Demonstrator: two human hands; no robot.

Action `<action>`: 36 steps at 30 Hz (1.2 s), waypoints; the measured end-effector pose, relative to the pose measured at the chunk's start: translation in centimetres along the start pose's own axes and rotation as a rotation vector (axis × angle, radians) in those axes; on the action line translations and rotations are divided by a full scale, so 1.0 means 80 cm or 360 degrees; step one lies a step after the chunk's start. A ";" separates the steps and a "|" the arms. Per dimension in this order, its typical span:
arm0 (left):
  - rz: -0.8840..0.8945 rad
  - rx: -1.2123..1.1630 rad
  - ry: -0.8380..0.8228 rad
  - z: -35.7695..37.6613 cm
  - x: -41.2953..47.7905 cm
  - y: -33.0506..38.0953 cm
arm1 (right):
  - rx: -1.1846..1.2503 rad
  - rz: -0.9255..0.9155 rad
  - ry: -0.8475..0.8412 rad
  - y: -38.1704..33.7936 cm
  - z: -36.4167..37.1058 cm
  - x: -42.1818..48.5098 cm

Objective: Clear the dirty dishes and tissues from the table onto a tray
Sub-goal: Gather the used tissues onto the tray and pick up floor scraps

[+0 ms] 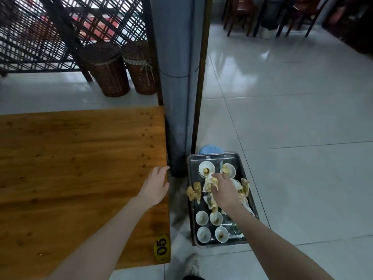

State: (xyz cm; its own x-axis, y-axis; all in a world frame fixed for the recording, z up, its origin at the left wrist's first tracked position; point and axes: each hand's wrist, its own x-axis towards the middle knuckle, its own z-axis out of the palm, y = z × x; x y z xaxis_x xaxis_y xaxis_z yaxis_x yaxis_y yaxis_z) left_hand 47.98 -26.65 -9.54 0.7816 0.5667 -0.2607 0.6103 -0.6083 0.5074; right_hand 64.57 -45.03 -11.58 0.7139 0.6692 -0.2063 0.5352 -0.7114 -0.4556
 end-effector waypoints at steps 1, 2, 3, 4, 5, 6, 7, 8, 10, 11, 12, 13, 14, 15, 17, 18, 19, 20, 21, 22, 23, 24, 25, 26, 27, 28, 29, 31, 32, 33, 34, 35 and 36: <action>-0.0019 -0.0003 0.0017 -0.004 -0.010 -0.009 | -0.0003 -0.0025 -0.0003 -0.011 0.003 -0.004; -0.0044 -0.0002 0.0030 -0.009 -0.022 -0.018 | -0.0001 -0.0047 -0.0005 -0.022 0.007 -0.010; -0.0065 -0.0005 0.0038 -0.012 -0.032 -0.024 | 0.0007 -0.0062 -0.0001 -0.031 0.010 -0.015; -0.0077 -0.0016 0.0048 -0.014 -0.040 -0.031 | 0.0011 -0.0071 0.0008 -0.038 0.014 -0.021; -0.0077 -0.0032 0.0063 -0.015 -0.050 -0.038 | -0.0004 -0.0088 0.0024 -0.045 0.016 -0.029; -0.0065 -0.0042 0.0073 -0.017 -0.059 -0.043 | -0.0016 -0.0101 0.0043 -0.051 0.018 -0.037; -0.0046 -0.0041 0.0064 -0.019 -0.070 -0.047 | -0.0006 -0.0083 0.0045 -0.056 0.022 -0.048; -0.0030 -0.0042 0.0054 -0.019 -0.079 -0.051 | 0.0016 -0.0049 0.0038 -0.058 0.024 -0.060; 0.0005 -0.0046 0.0045 -0.018 -0.099 -0.057 | 0.0062 -0.0002 0.0038 -0.060 0.031 -0.084; 0.0019 -0.0049 0.0033 -0.017 -0.107 -0.058 | 0.0071 0.0011 0.0058 -0.060 0.033 -0.095; 0.0031 -0.0050 0.0016 -0.016 -0.116 -0.059 | 0.0064 0.0017 0.0090 -0.060 0.034 -0.107; 0.0040 -0.0047 0.0007 -0.014 -0.123 -0.059 | 0.0036 0.0012 0.0121 -0.058 0.036 -0.118; 0.0047 -0.0040 0.0006 -0.012 -0.128 -0.058 | 0.0020 0.0013 0.0142 -0.055 0.037 -0.128; 0.0055 -0.0032 0.0000 -0.008 -0.134 -0.054 | 0.0020 0.0039 0.0146 -0.052 0.037 -0.141; 0.0096 -0.0020 -0.0016 0.002 -0.145 -0.041 | 0.0041 0.0102 0.0142 -0.039 0.034 -0.163; 0.0120 -0.0011 -0.0030 0.010 -0.150 -0.033 | 0.0046 0.0126 0.0149 -0.030 0.032 -0.174; 0.0133 0.0000 -0.0050 0.016 -0.154 -0.025 | 0.0046 0.0146 0.0164 -0.022 0.029 -0.184; 0.0143 0.0015 -0.0077 0.024 -0.159 -0.015 | 0.0040 0.0169 0.0183 -0.011 0.024 -0.194; 0.0152 0.0026 -0.0099 0.032 -0.163 -0.005 | 0.0026 0.0191 0.0197 -0.001 0.019 -0.203; 0.0163 0.0031 -0.0117 0.041 -0.168 0.007 | 0.0014 0.0215 0.0209 0.012 0.013 -0.213; 0.0171 0.0033 -0.0123 0.049 -0.171 0.018 | 0.0016 0.0236 0.0216 0.024 0.007 -0.222; 0.0184 0.0041 -0.0118 0.056 -0.174 0.029 | 0.0038 0.0255 0.0233 0.037 0.000 -0.228; 0.0194 0.0054 -0.0109 0.065 -0.177 0.044 | 0.0064 0.0266 0.0251 0.053 -0.009 -0.236; 0.0203 0.0069 -0.0100 0.075 -0.180 0.057 | 0.0073 0.0268 0.0264 0.068 -0.018 -0.244; 0.0200 0.0087 -0.0100 0.086 -0.184 0.073 | 0.0069 0.0259 0.0276 0.086 -0.028 -0.254; 0.0185 0.0103 -0.0100 0.096 -0.186 0.088 | 0.0068 0.0241 0.0289 0.103 -0.037 -0.263; 0.0167 0.0122 -0.0101 0.104 -0.188 0.103 | 0.0080 0.0221 0.0306 0.119 -0.046 -0.270; 0.0136 0.0120 -0.0087 0.129 -0.189 0.142 | 0.0081 0.0162 0.0335 0.159 -0.070 -0.287; 0.0131 0.0110 -0.0069 0.142 -0.190 0.164 | 0.0062 0.0129 0.0343 0.181 -0.085 -0.294; 0.0143 0.0107 -0.0053 0.152 -0.190 0.183 | 0.0050 0.0116 0.0349 0.200 -0.098 -0.298; 0.0157 0.0108 -0.0040 0.162 -0.190 0.200 | 0.0044 0.0119 0.0347 0.217 -0.109 -0.301; 0.0157 0.0101 -0.0035 0.175 -0.193 0.219 | 0.0034 0.0120 0.0324 0.237 -0.122 -0.307; 0.0159 0.0101 -0.0040 0.187 -0.197 0.235 | 0.0028 0.0124 0.0297 0.253 -0.131 -0.312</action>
State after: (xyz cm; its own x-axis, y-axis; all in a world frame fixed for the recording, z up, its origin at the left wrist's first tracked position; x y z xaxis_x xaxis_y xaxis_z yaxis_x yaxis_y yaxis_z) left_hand 49.08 -55.29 -8.21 0.8415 0.4879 -0.2320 0.5354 -0.6956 0.4791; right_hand 62.29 -78.39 -6.59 0.8251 0.5596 -0.0780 0.4682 -0.7544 -0.4601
